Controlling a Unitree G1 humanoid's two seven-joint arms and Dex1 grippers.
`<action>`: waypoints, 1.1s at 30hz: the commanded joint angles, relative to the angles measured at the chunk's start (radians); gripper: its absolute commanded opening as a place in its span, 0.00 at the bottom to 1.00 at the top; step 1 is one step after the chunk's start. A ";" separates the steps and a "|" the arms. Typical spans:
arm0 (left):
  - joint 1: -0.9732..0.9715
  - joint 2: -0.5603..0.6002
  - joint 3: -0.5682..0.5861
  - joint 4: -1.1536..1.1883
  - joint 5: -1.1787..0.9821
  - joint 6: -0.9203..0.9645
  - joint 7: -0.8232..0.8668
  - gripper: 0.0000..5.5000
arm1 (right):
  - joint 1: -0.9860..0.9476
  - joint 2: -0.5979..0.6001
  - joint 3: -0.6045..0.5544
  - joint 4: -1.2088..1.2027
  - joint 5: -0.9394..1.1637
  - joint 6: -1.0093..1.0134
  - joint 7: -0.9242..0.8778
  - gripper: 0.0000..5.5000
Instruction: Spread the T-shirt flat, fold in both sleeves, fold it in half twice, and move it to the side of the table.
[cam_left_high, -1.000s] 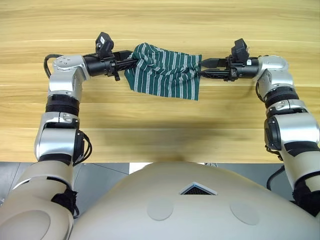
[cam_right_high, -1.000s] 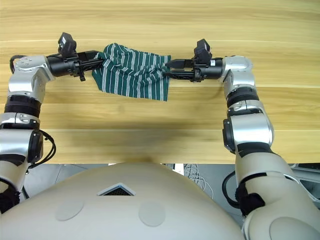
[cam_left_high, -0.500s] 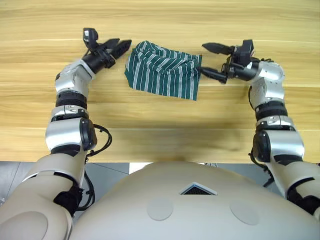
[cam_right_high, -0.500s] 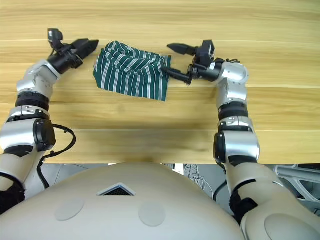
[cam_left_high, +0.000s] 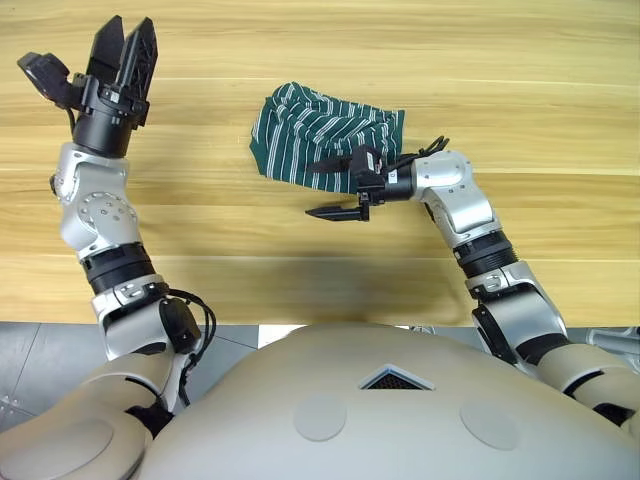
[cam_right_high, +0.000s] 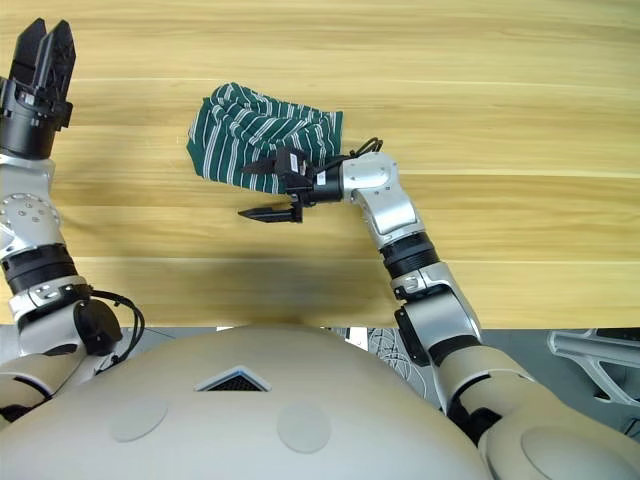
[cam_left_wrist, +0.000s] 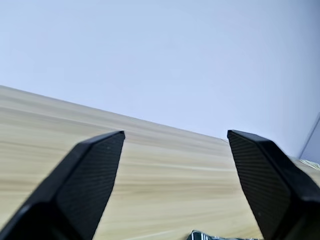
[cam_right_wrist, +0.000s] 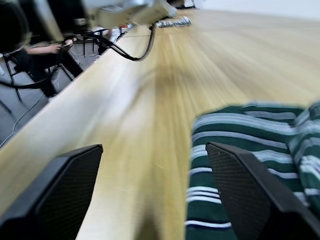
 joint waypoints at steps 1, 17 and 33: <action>0.069 -0.072 -0.066 -0.135 0.031 -0.051 0.051 0.67 | -0.090 0.029 -0.001 0.160 -0.054 0.007 -0.080 0.70; 0.107 -0.098 -0.142 -0.222 -0.017 -0.037 0.074 0.67 | -0.305 0.051 -0.176 0.508 -0.010 -0.078 -0.037 0.70; 0.125 -0.113 -0.172 -0.199 -0.021 -0.052 0.046 0.67 | -0.499 0.048 -0.202 0.768 -0.142 -0.134 -0.275 0.70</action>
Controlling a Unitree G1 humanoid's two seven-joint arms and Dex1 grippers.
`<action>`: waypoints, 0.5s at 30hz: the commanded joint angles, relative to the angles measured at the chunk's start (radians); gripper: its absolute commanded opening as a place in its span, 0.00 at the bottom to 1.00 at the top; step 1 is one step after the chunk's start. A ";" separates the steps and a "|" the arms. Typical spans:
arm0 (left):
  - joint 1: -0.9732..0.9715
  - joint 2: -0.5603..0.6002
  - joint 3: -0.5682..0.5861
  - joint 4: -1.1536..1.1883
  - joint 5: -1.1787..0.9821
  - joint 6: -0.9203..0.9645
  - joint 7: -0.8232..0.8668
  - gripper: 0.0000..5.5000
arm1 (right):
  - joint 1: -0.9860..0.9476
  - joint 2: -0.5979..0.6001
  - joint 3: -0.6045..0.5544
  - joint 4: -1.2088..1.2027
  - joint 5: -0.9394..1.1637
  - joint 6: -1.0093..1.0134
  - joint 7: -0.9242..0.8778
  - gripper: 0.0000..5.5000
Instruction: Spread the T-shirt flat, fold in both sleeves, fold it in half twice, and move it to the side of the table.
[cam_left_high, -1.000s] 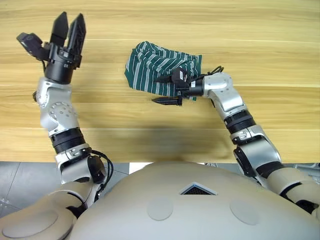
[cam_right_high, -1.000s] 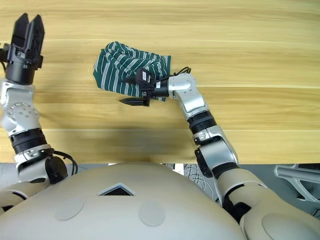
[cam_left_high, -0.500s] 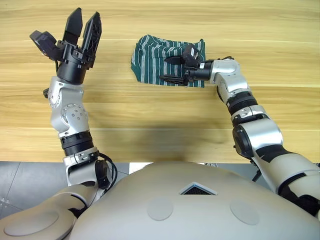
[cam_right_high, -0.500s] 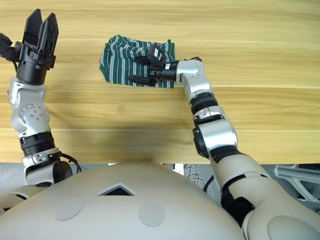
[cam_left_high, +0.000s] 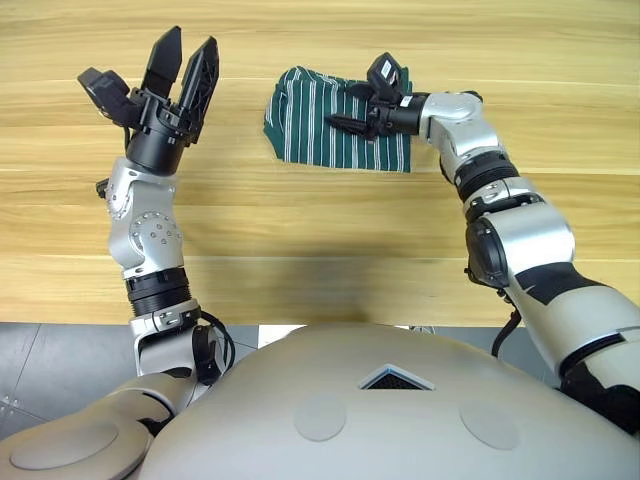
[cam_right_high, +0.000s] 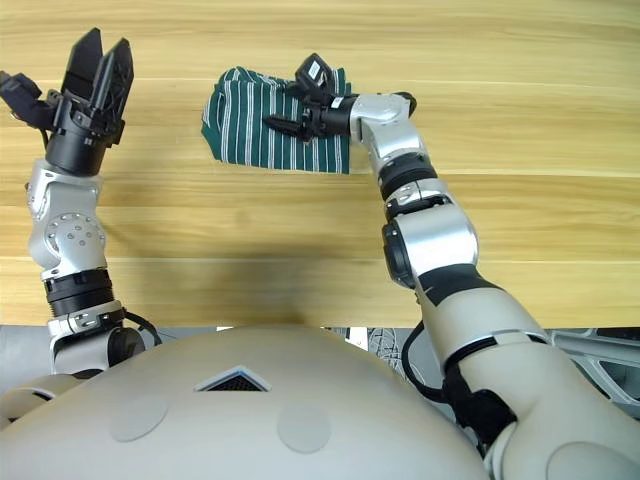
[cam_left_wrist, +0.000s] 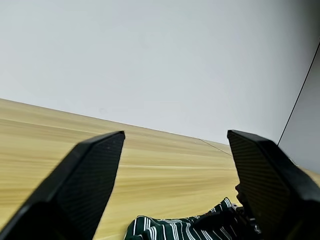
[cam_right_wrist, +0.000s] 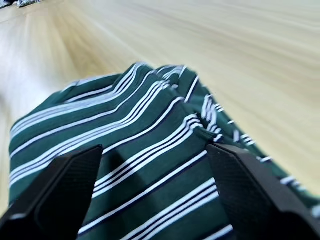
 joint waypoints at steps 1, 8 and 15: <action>0.006 -0.007 -0.005 0.012 -0.012 -0.008 -0.016 0.67 | -0.009 -0.027 0.042 0.025 -0.074 -0.094 0.039 0.70; 0.003 -0.004 -0.007 0.028 -0.011 -0.013 -0.030 0.67 | 0.077 -0.082 0.101 0.095 -0.171 -0.280 0.146 0.70; -0.001 0.003 0.000 0.053 -0.008 -0.019 -0.043 0.67 | 0.102 -0.113 0.040 0.153 -0.151 -0.306 0.018 0.70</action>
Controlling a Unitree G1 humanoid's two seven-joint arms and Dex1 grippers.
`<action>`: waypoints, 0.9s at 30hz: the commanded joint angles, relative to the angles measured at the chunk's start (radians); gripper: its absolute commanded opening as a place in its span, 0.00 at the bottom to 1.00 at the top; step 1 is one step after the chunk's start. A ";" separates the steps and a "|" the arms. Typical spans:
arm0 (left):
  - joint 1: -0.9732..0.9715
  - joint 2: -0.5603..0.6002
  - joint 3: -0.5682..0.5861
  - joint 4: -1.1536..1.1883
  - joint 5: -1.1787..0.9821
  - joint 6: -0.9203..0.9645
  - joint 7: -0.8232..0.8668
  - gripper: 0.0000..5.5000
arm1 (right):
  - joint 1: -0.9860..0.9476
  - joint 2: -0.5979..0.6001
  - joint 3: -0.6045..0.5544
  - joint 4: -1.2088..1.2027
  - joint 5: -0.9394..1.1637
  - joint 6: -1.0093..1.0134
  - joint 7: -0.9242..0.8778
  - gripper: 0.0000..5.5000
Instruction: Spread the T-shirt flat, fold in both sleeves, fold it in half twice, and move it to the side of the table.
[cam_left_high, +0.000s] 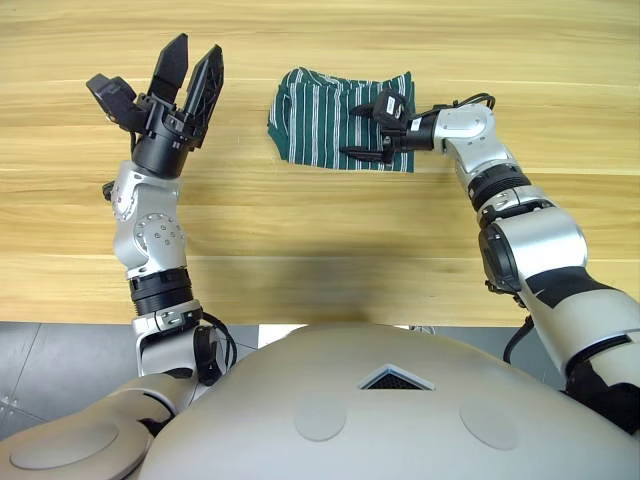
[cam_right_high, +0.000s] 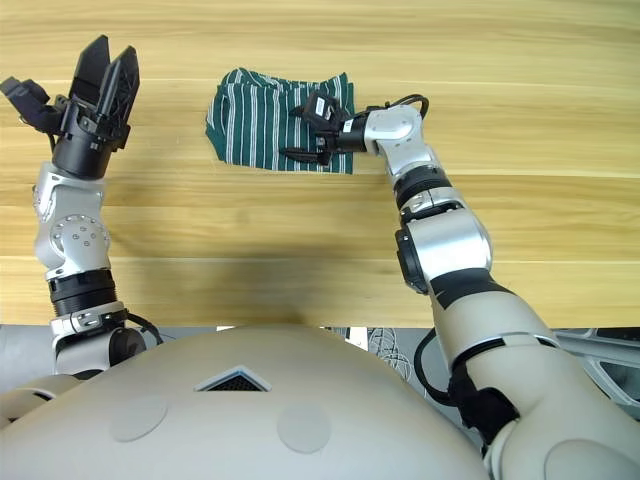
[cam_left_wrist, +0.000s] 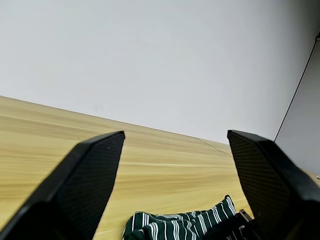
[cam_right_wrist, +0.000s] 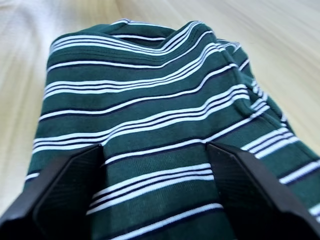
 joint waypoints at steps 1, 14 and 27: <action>-0.004 0.009 0.005 0.021 -0.006 -0.007 -0.011 0.67 | 0.043 -0.041 -0.051 0.046 0.002 0.057 -0.096 0.70; 0.056 -0.008 -0.005 0.006 0.045 -0.081 0.006 0.67 | 0.189 -0.201 -0.451 0.120 0.203 0.281 -0.854 0.70; 0.006 0.002 -0.002 0.117 0.106 -0.184 0.056 0.67 | 0.202 -0.246 -0.338 0.079 0.005 -0.009 -0.986 0.70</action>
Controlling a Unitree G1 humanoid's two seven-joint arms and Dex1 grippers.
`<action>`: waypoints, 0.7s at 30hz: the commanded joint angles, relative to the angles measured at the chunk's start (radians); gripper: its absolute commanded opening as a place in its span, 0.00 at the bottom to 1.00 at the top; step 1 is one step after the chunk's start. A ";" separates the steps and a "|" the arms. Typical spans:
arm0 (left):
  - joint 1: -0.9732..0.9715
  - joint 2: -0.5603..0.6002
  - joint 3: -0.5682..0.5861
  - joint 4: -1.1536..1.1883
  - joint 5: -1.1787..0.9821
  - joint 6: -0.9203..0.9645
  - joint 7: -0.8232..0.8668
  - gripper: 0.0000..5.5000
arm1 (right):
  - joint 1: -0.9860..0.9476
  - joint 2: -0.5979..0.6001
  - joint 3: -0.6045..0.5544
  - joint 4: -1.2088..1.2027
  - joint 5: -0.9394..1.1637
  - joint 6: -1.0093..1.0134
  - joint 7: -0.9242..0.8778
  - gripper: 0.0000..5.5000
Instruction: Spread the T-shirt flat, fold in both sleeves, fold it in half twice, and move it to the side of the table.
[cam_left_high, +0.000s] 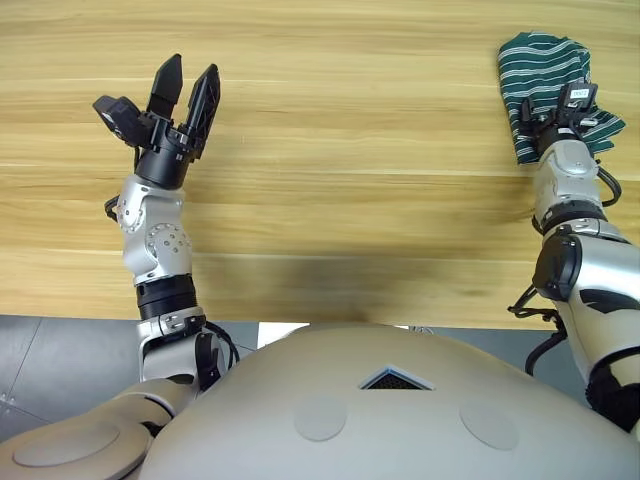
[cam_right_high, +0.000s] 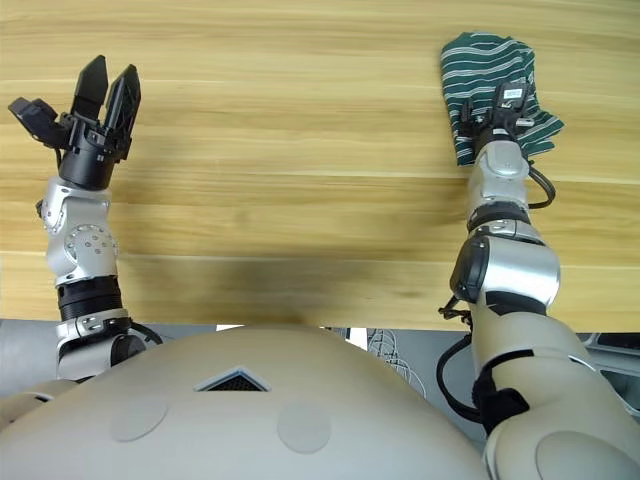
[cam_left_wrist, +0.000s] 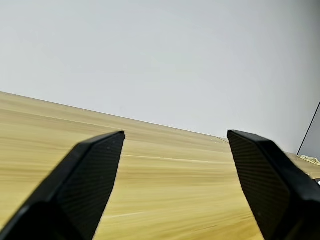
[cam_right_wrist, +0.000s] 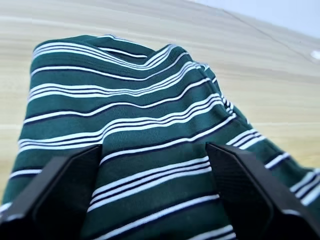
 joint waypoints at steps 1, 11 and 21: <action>-0.044 0.011 0.019 0.074 0.094 -0.096 0.070 0.67 | 0.028 0.022 0.056 -0.010 -0.078 -0.212 -0.039 0.70; -0.140 0.037 -0.045 0.498 0.563 -0.575 0.405 0.67 | 0.033 0.140 0.145 -0.052 -0.197 -0.583 -0.191 0.70; -0.196 0.070 -0.065 0.667 0.592 -0.712 0.475 0.67 | 0.025 0.133 0.078 -0.025 -0.118 -0.568 -0.098 0.70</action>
